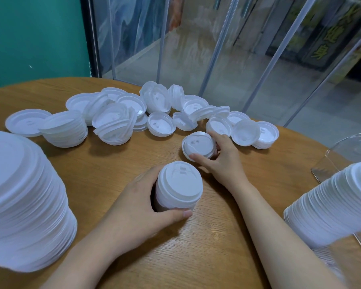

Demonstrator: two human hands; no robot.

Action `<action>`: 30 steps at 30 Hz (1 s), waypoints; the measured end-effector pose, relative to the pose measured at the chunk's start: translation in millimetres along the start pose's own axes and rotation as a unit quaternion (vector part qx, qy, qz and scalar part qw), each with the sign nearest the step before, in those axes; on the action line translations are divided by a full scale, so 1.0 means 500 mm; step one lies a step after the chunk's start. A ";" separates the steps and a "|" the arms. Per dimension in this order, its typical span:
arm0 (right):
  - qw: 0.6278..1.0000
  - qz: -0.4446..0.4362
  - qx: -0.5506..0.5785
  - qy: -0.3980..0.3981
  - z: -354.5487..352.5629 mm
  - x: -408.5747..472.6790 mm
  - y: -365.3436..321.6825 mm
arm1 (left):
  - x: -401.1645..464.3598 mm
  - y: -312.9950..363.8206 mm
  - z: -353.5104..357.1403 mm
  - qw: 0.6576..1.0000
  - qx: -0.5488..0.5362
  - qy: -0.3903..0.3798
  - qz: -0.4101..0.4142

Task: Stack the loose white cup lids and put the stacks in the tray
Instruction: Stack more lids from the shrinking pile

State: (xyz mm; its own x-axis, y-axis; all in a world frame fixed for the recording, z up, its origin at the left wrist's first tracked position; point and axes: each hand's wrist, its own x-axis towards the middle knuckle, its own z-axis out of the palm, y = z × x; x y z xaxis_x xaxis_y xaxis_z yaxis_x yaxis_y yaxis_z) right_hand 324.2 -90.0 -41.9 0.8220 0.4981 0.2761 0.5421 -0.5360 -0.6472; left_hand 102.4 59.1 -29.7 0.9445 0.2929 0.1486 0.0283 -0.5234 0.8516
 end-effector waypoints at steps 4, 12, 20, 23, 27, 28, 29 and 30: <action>1.000 -0.016 0.002 0.018 -0.002 0.000 -0.001 | 0.000 -0.001 0.001 1.000 0.000 0.002 0.002; 0.984 -0.077 0.160 -0.030 -0.072 -0.013 -0.148 | -0.002 -0.003 0.006 1.000 0.003 0.026 0.001; 0.957 -0.118 0.080 -0.252 -0.117 -0.044 -0.226 | 0.004 -0.014 0.009 0.996 0.003 0.089 -0.031; 0.956 -0.107 0.046 -0.270 -0.123 -0.043 -0.227 | 0.003 -0.015 0.007 0.994 0.009 0.099 -0.039; 0.946 -0.093 0.015 -0.311 -0.113 -0.041 -0.220 | 0.002 -0.014 0.005 0.994 0.006 0.097 -0.047; 0.943 -0.095 0.008 -0.318 -0.108 -0.040 -0.218 | 0.002 -0.014 0.004 0.994 0.005 0.096 -0.048; 0.941 -0.098 0.004 -0.323 -0.104 -0.039 -0.216 | 0.001 -0.013 0.004 0.994 0.005 0.097 -0.048; 0.940 -0.099 0.004 -0.326 -0.101 -0.039 -0.216 | 0.002 -0.014 0.004 0.994 0.005 0.097 -0.047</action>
State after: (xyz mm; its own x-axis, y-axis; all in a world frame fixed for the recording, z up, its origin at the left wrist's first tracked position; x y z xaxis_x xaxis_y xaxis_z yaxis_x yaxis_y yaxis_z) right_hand 258.3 -76.5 58.5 0.4219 0.9010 -0.1012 0.6703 -0.3851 -0.6344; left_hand 103.5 61.5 -36.3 0.8564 0.4898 0.1632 0.1184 -0.4941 0.8613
